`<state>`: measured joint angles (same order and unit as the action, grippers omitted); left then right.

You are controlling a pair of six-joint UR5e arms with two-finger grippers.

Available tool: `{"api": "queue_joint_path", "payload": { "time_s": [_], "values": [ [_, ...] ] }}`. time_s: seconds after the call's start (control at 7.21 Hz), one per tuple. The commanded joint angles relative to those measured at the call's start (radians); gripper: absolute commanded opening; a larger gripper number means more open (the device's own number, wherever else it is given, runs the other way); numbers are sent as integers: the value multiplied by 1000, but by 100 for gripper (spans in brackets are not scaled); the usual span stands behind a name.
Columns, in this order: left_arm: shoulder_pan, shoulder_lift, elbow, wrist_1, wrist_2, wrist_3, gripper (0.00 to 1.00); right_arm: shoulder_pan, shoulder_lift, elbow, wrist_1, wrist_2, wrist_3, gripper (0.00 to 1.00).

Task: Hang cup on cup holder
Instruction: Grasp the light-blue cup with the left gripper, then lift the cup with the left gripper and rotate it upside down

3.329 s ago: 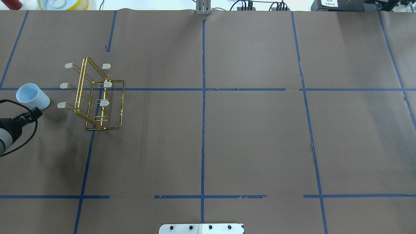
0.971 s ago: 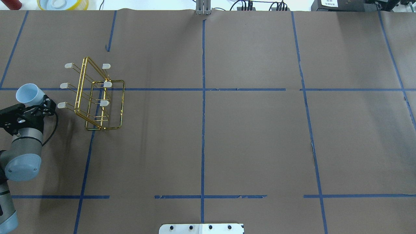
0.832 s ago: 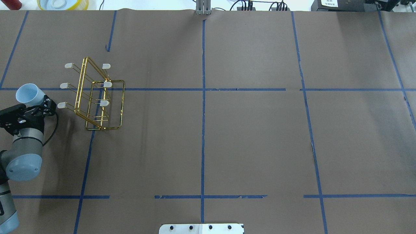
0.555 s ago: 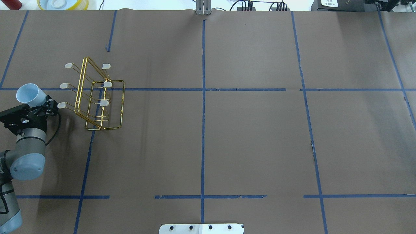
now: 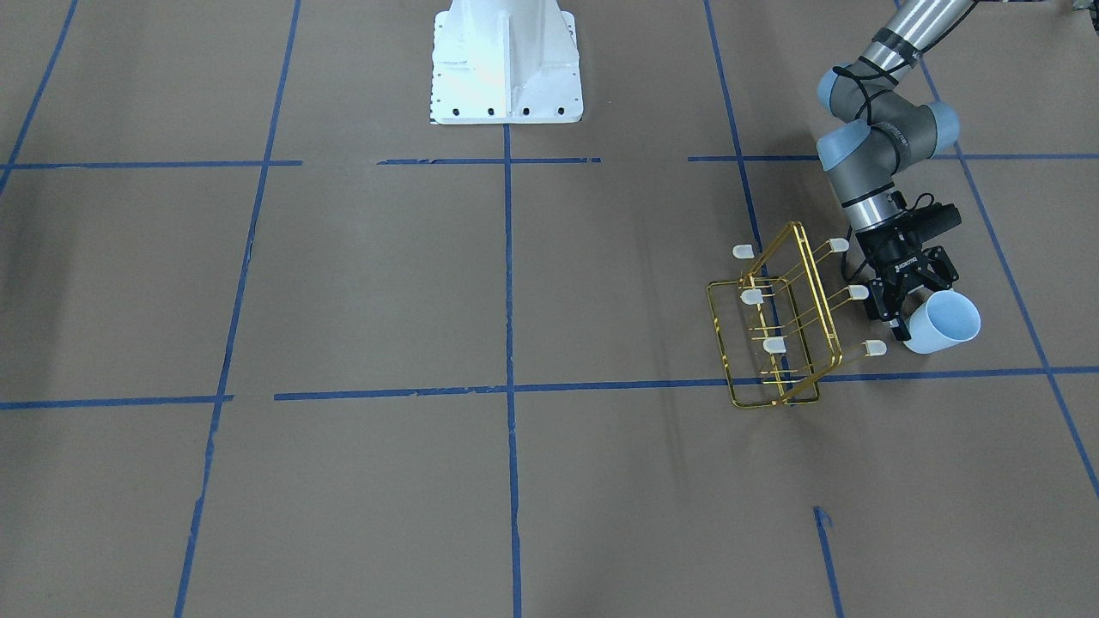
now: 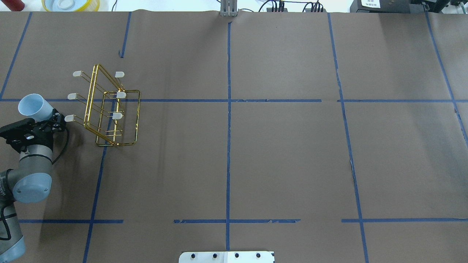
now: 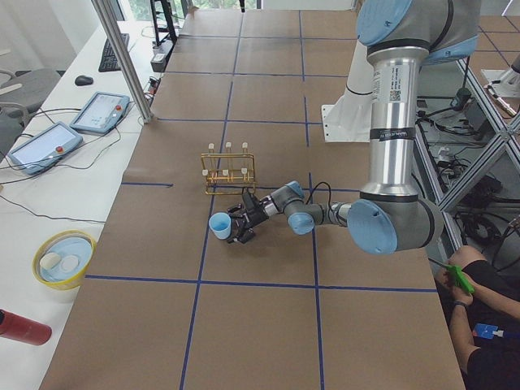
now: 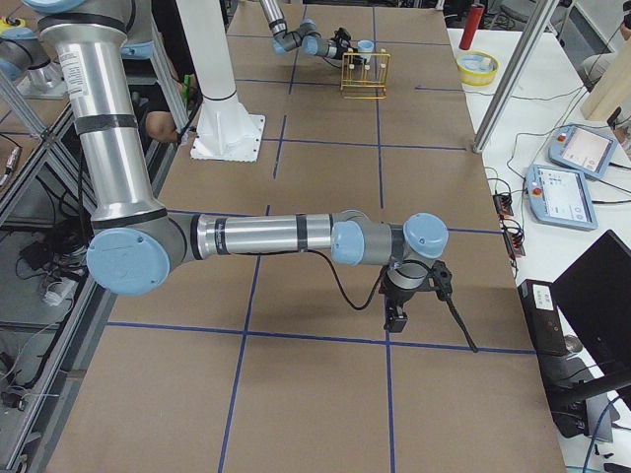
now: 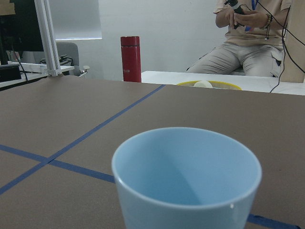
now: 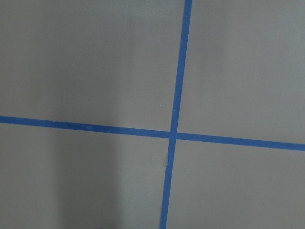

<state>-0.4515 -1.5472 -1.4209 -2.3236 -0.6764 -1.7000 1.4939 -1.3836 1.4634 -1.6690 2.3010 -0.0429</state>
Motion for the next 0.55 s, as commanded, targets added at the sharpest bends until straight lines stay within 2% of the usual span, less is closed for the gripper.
{"api": "queue_joint_path", "payload": {
  "time_s": [0.0, 0.42],
  "values": [
    [-7, -2, 5, 1, 0, -1, 100, 0, 0, 0, 0, 0, 0, 100],
    [-29, -11, 5, 1, -2, 3, 100, 0, 0, 0, 0, 0, 0, 100]
  ]
}}
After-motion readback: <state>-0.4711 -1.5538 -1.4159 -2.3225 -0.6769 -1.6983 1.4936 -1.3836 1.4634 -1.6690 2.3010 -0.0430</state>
